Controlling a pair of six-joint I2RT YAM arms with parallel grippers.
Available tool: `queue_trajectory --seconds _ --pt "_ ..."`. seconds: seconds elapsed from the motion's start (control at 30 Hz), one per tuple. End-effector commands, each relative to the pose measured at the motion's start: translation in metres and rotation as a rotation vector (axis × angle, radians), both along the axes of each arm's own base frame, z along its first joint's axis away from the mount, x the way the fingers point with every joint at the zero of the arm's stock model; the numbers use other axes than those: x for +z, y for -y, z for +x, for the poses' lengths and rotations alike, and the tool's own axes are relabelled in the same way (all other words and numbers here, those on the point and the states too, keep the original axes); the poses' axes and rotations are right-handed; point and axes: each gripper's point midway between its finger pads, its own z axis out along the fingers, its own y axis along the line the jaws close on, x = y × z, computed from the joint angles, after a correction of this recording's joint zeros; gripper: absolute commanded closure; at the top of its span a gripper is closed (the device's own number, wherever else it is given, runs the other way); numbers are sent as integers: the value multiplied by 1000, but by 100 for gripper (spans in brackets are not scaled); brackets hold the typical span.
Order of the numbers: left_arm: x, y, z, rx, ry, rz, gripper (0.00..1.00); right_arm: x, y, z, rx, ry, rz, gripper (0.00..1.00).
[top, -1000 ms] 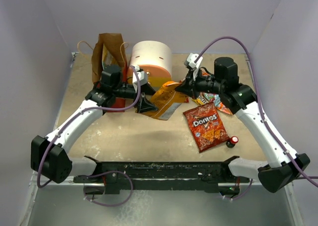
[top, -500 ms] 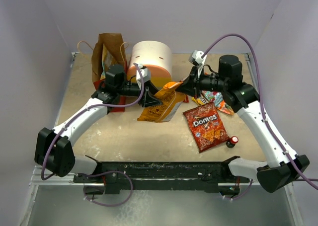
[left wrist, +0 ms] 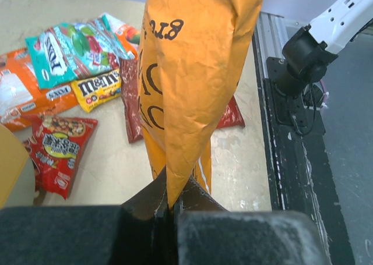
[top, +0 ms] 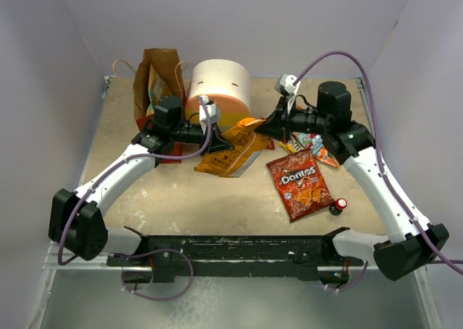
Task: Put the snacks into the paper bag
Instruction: Place the snack in the paper bag.
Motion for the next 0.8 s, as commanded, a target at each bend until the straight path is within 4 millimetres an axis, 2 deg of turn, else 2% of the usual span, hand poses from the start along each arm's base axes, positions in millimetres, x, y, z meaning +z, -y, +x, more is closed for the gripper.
queue_trajectory --seconds 0.0,0.1,0.23,0.33,0.53,0.77 --pt "43 -9 -8 4 126 -4 100 22 4 6 -26 115 31 88" --pt "57 -17 -12 29 126 9 100 18 8 8 -44 142 2 64" --pt "82 -35 -9 123 125 31 100 12 19 4 -58 180 -48 44" --pt "106 -53 -3 209 113 36 100 15 33 -3 -69 222 -54 39" --pt "167 -104 14 413 51 -2 100 25 55 -6 -141 264 -62 36" --pt "210 -156 41 701 1 -15 100 26 61 1 -172 269 -61 34"
